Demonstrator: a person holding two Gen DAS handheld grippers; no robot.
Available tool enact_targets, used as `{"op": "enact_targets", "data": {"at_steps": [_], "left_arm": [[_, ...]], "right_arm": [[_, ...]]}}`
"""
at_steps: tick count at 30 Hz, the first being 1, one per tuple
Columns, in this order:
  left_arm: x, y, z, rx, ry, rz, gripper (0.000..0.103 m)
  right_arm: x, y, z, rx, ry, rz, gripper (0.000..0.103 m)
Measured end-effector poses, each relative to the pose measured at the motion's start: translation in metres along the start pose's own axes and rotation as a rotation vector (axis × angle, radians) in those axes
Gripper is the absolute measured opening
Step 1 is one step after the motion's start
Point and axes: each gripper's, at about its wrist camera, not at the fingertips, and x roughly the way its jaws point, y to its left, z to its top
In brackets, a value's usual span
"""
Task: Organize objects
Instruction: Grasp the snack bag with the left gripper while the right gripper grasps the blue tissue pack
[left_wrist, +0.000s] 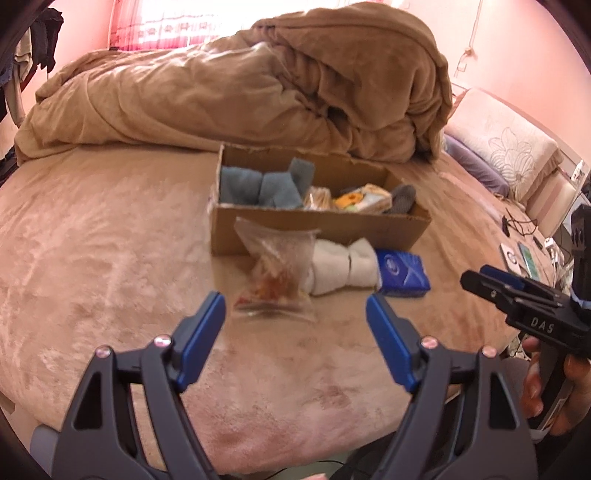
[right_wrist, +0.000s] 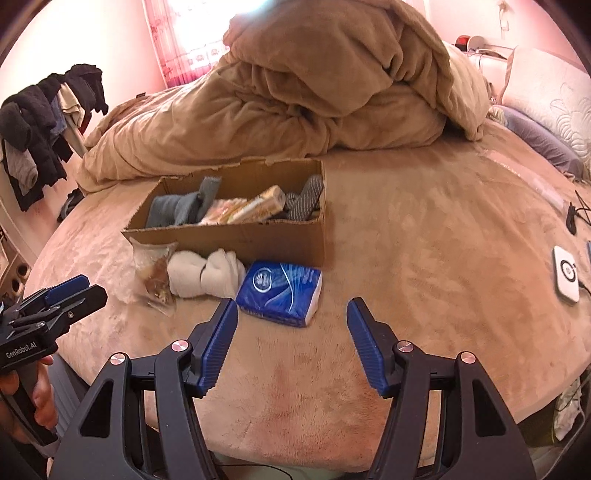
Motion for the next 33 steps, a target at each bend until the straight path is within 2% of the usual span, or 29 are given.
{"op": "enact_targets", "data": {"at_steps": [7,22,25,27,33], "left_arm": [[0.028,0.008,-0.008,-0.008,0.034,0.002,0.080],[0.071,0.015,0.001,0.022,0.025,0.001,0.077],[0.079,0.016,0.003,0.025,0.028,0.001,0.069],[0.084,0.017,0.004,0.029,0.030,-0.001,0.059],[0.082,0.015,0.003,0.037,0.016,-0.009,0.051]], "right_arm": [[0.023,-0.004,-0.007,0.008,0.037,-0.002,0.065],[0.073,-0.011,-0.008,0.011,0.081,0.033,0.065],[0.081,-0.010,-0.007,0.015,0.083,0.050,0.065],[0.085,-0.010,-0.005,0.013,0.076,0.056,0.065],[0.092,-0.004,-0.001,0.013,0.063,0.079,0.065]]}}
